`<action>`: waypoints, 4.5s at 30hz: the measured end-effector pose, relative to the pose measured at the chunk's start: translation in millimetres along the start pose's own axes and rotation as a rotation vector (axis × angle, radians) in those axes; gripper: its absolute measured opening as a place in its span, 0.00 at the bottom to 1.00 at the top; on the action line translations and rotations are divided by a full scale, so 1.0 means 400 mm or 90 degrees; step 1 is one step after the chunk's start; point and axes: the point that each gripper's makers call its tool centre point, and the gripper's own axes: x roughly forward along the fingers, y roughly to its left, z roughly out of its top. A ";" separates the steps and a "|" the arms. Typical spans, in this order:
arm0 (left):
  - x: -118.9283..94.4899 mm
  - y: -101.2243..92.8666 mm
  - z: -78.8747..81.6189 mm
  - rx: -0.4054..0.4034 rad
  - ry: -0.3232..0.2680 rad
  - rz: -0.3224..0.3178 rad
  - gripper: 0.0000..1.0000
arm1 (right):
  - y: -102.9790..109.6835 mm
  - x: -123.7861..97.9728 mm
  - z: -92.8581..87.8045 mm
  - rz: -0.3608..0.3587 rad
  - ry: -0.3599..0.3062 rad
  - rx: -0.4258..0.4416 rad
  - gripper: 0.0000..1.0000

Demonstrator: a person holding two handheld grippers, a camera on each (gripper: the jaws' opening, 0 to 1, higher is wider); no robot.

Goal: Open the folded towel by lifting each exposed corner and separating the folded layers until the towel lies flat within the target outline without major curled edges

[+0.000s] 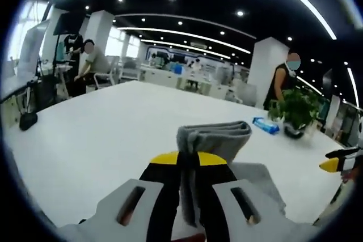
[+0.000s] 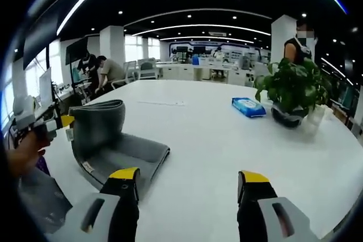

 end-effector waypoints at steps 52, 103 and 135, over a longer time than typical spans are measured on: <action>-0.051 0.191 -0.128 -0.103 0.127 0.205 0.07 | 0.019 0.012 -0.024 0.026 0.032 -0.001 0.68; 0.032 0.179 -0.254 0.181 0.284 0.101 0.21 | 0.229 0.428 -0.085 0.234 0.210 -0.197 0.34; 0.143 0.134 -0.248 0.292 0.385 -0.100 0.18 | 0.205 0.368 -0.126 0.211 0.320 -0.205 0.22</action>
